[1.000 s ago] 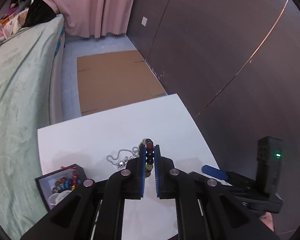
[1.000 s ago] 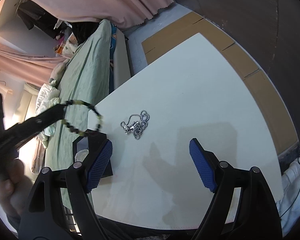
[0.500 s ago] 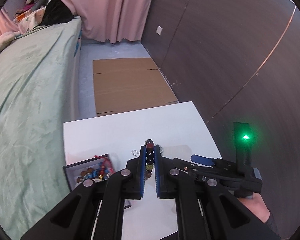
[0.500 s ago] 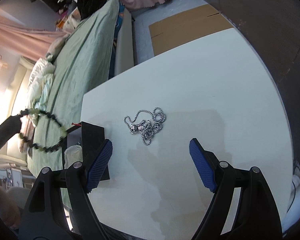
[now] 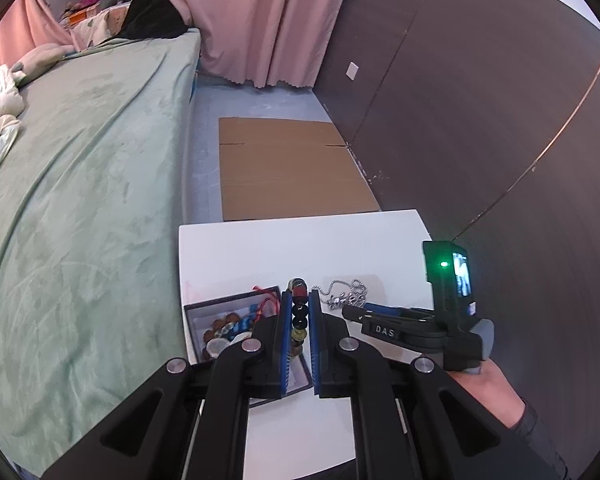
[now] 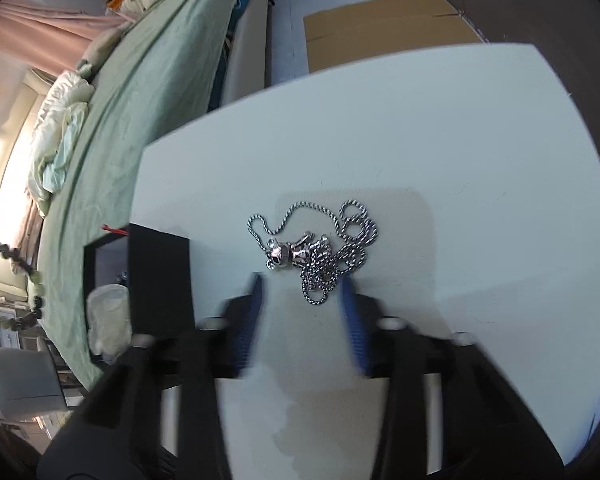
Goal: Organize jewelry
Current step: 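Carry the beaded bracelet into the box with the left gripper while the right grasps the chain, then lift the silver chain necklace with the right gripper, lower it into the box, open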
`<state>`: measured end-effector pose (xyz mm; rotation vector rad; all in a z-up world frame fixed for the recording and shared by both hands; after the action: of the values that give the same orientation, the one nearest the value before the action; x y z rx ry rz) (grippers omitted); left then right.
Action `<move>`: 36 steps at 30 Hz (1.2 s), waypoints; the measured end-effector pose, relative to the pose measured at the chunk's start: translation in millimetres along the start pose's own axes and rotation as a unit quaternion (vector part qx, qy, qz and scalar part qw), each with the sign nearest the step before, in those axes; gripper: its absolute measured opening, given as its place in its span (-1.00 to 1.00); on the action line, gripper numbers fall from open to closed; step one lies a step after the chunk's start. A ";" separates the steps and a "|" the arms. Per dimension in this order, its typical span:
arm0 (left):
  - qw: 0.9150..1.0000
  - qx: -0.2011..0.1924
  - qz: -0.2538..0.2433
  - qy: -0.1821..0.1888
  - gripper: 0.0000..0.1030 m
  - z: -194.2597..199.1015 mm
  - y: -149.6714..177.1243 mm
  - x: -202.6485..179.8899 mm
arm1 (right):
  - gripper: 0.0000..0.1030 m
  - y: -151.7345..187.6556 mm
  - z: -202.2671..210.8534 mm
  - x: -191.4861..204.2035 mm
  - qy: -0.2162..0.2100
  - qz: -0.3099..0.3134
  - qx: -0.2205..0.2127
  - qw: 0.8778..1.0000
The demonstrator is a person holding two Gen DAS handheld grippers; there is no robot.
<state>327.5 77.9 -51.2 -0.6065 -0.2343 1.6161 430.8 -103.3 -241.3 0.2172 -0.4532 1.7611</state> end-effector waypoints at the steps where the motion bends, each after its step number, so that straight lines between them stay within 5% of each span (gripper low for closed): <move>1: 1.000 0.001 0.002 0.000 -0.88 -0.6 1.2 1.9 | -0.81 0.6 -3.5 0.2 0.003 0.003 0.002 1.000; 17: 0.998 0.044 0.050 -0.003 -0.84 -45.6 29.0 29.0 | -0.93 2.0 92.6 17.7 -0.028 0.027 -0.105 0.994; 21: 0.997 0.037 0.063 -0.008 0.01 -47.0 33.2 34.8 | -0.93 0.8 123.3 34.7 -0.035 0.045 -0.134 0.989; 22: 0.998 0.032 0.061 -0.009 0.09 -45.2 33.6 34.6 | -0.93 0.4 133.9 39.7 -0.038 0.050 -0.143 0.988; 36: 0.998 -0.011 0.058 -0.001 0.56 -7.4 31.9 37.3 | -0.93 3.2 252.3 105.6 -0.061 0.118 -0.242 0.961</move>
<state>302.9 107.8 -82.2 -0.6445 -0.2223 1.7287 378.2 -114.1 26.9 -0.0800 -1.0158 1.8125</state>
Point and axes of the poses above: each gripper's, at about its wrist camera, not at the fingertips, and z roughly against the way its jaws point, x to its left, y to its underside, the point moved 1 cm from there along -z, roughly the way its jaws point, and after that the axes turned 3 degrees about x, right-handed, at the moved point
